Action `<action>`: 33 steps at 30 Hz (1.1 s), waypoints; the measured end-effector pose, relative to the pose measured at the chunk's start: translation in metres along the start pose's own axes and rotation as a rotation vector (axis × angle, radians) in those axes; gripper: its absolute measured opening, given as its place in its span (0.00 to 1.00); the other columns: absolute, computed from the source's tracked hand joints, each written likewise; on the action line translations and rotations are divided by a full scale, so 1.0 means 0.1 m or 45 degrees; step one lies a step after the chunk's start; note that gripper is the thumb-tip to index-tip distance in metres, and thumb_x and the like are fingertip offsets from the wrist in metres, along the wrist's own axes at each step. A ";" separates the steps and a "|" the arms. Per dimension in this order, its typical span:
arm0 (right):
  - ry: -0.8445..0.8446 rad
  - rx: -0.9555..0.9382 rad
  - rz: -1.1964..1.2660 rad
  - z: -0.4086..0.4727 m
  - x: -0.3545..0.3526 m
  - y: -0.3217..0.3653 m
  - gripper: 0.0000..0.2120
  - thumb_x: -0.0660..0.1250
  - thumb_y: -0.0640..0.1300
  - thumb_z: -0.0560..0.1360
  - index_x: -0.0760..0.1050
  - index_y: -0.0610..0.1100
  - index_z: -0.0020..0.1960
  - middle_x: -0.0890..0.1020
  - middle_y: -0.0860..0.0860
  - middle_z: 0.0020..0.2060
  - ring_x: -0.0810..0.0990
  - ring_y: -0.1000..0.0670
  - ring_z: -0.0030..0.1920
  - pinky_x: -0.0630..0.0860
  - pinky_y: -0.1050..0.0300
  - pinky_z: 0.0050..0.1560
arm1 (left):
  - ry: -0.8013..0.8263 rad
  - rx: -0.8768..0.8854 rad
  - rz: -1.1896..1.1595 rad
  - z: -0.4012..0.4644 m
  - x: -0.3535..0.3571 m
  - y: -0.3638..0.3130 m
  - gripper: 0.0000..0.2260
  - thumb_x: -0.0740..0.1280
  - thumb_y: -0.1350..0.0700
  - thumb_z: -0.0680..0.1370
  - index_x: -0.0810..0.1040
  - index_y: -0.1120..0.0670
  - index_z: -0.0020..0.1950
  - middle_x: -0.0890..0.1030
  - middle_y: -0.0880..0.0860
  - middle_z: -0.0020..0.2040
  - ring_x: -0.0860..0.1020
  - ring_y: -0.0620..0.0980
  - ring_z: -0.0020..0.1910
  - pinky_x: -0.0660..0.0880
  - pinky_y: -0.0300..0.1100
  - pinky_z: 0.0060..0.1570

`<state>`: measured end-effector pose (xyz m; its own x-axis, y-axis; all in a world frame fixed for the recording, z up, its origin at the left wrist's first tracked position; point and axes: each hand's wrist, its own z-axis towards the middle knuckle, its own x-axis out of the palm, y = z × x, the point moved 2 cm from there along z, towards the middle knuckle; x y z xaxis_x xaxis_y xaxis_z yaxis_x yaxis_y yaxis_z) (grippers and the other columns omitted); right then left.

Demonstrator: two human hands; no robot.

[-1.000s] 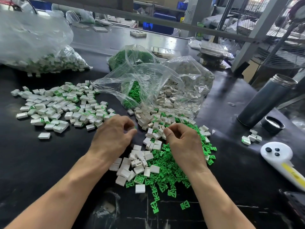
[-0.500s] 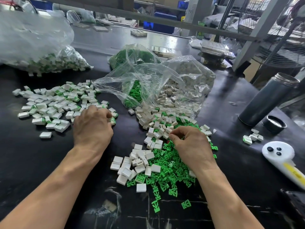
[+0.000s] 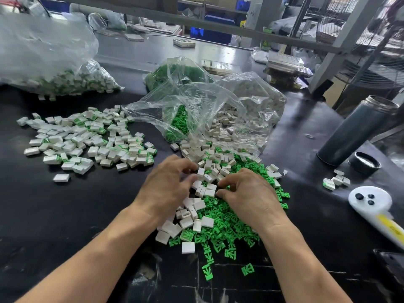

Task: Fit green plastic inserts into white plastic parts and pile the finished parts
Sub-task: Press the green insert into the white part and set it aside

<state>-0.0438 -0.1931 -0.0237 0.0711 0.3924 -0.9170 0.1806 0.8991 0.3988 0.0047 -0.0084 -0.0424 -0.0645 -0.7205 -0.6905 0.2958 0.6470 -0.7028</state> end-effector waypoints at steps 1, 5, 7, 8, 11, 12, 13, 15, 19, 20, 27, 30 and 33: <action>-0.003 0.000 -0.008 0.00 0.00 0.01 0.08 0.73 0.59 0.76 0.84 0.60 0.53 0.76 0.58 0.49 0.74 0.54 0.51 0.73 0.53 0.57 | 0.030 0.016 -0.002 0.00 0.05 -0.02 0.10 0.69 0.49 0.81 0.80 0.42 0.63 0.75 0.38 0.51 0.76 0.39 0.50 0.76 0.41 0.58; -0.015 -0.002 -0.048 0.01 0.03 0.04 0.06 0.73 0.58 0.77 0.84 0.60 0.52 0.76 0.58 0.49 0.73 0.54 0.50 0.72 0.54 0.56 | 0.084 0.045 0.038 0.04 0.11 -0.04 0.14 0.66 0.49 0.83 0.78 0.39 0.68 0.75 0.39 0.53 0.76 0.44 0.56 0.76 0.46 0.61; -0.010 -0.005 -0.061 0.01 0.03 0.05 0.05 0.73 0.57 0.77 0.83 0.59 0.51 0.75 0.58 0.48 0.74 0.54 0.50 0.72 0.55 0.54 | 0.088 0.037 0.075 0.05 0.12 -0.05 0.13 0.67 0.48 0.83 0.78 0.39 0.67 0.75 0.39 0.53 0.76 0.46 0.56 0.76 0.48 0.61; -0.008 -0.008 -0.064 0.01 0.04 0.06 0.04 0.73 0.57 0.77 0.83 0.58 0.50 0.75 0.58 0.47 0.74 0.54 0.49 0.71 0.55 0.53 | 0.081 0.028 0.084 0.06 0.12 -0.04 0.13 0.68 0.48 0.82 0.79 0.39 0.66 0.76 0.40 0.54 0.76 0.46 0.57 0.75 0.48 0.61; -0.014 -0.010 -0.045 0.01 0.05 0.07 0.04 0.73 0.55 0.77 0.79 0.57 0.48 0.74 0.60 0.46 0.74 0.54 0.48 0.68 0.56 0.51 | 0.043 0.013 0.077 0.07 0.12 -0.03 0.09 0.70 0.49 0.81 0.81 0.42 0.61 0.77 0.41 0.55 0.76 0.46 0.56 0.74 0.46 0.61; -0.016 -0.008 -0.030 0.01 0.05 0.07 0.05 0.74 0.55 0.77 0.78 0.57 0.47 0.74 0.60 0.46 0.75 0.54 0.49 0.68 0.56 0.51 | 0.038 0.017 0.072 0.07 0.11 -0.03 0.08 0.70 0.49 0.80 0.81 0.42 0.59 0.77 0.40 0.54 0.76 0.45 0.55 0.74 0.44 0.60; -0.016 -0.008 -0.016 0.00 0.05 0.06 0.06 0.74 0.55 0.76 0.77 0.57 0.47 0.74 0.60 0.46 0.75 0.54 0.49 0.68 0.56 0.51 | 0.039 0.026 0.069 0.06 0.11 -0.03 0.07 0.71 0.48 0.80 0.80 0.43 0.58 0.76 0.40 0.52 0.76 0.44 0.53 0.74 0.42 0.58; -0.020 -0.015 0.009 -0.01 0.05 0.06 0.07 0.75 0.54 0.76 0.76 0.57 0.46 0.74 0.60 0.47 0.76 0.54 0.50 0.68 0.56 0.52 | 0.040 0.051 0.078 0.05 0.11 -0.04 0.06 0.71 0.48 0.80 0.79 0.43 0.56 0.75 0.39 0.49 0.76 0.41 0.49 0.71 0.38 0.53; -0.130 -0.084 0.139 -0.03 0.04 0.05 0.07 0.74 0.52 0.77 0.75 0.56 0.47 0.76 0.61 0.46 0.75 0.58 0.46 0.68 0.59 0.46 | 0.031 0.051 0.019 0.04 0.09 -0.04 0.06 0.71 0.52 0.80 0.78 0.43 0.55 0.76 0.40 0.50 0.75 0.34 0.44 0.69 0.26 0.42; -0.175 -0.104 0.219 -0.03 0.03 0.05 0.07 0.73 0.51 0.78 0.75 0.56 0.47 0.77 0.61 0.44 0.76 0.60 0.44 0.69 0.60 0.44 | 0.022 0.028 -0.028 0.05 0.08 -0.03 0.07 0.71 0.54 0.80 0.78 0.43 0.55 0.76 0.40 0.49 0.76 0.32 0.43 0.70 0.24 0.39; -0.259 -0.128 0.856 -0.03 0.06 0.03 0.05 0.74 0.45 0.78 0.81 0.56 0.49 0.83 0.63 0.40 0.81 0.64 0.39 0.72 0.74 0.34 | -0.066 -0.063 -0.637 0.07 -0.04 -0.02 0.13 0.68 0.64 0.80 0.82 0.46 0.55 0.84 0.45 0.42 0.78 0.36 0.37 0.74 0.30 0.39; -0.217 -0.126 1.052 -0.03 0.08 0.02 0.08 0.74 0.43 0.78 0.83 0.56 0.52 0.84 0.61 0.40 0.81 0.62 0.39 0.75 0.71 0.39 | -0.009 -0.079 -0.838 0.06 -0.06 -0.04 0.16 0.67 0.67 0.80 0.84 0.47 0.57 0.86 0.46 0.50 0.82 0.42 0.46 0.78 0.38 0.53; -0.202 -0.109 1.129 -0.02 0.09 0.05 0.09 0.75 0.43 0.78 0.83 0.56 0.52 0.85 0.59 0.41 0.82 0.61 0.39 0.76 0.68 0.38 | 0.039 -0.072 -0.963 0.05 -0.06 -0.06 0.13 0.69 0.65 0.80 0.84 0.49 0.58 0.86 0.46 0.53 0.84 0.45 0.54 0.79 0.42 0.60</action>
<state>-0.0441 -0.1849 -0.0297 0.2850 0.9225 -0.2604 -0.0778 0.2930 0.9529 0.0079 -0.0092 -0.0332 -0.2573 -0.9661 -0.0206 0.1113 -0.0084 -0.9937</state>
